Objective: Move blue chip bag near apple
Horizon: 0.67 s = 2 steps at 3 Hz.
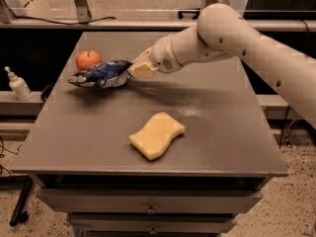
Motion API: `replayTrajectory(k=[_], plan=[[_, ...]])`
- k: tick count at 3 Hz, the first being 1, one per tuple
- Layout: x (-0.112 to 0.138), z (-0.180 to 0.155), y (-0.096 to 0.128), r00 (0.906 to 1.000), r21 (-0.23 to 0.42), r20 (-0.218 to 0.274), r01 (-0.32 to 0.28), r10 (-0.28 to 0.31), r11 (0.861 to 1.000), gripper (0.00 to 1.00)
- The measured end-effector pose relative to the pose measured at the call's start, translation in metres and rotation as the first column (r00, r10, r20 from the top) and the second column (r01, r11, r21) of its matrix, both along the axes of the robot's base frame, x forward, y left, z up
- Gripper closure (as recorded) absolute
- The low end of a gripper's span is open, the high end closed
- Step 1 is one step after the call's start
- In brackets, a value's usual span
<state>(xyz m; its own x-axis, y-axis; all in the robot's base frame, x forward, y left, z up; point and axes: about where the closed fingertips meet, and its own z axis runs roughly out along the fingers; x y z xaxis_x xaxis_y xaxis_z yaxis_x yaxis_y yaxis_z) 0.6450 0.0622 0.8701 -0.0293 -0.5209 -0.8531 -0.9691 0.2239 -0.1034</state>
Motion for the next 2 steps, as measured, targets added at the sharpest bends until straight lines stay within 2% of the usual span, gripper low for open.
replayTrajectory(k=[2], plan=[[0.0,0.011,-0.023,0.9979,-0.04,0.035,0.056,-0.055,0.998,0.41]])
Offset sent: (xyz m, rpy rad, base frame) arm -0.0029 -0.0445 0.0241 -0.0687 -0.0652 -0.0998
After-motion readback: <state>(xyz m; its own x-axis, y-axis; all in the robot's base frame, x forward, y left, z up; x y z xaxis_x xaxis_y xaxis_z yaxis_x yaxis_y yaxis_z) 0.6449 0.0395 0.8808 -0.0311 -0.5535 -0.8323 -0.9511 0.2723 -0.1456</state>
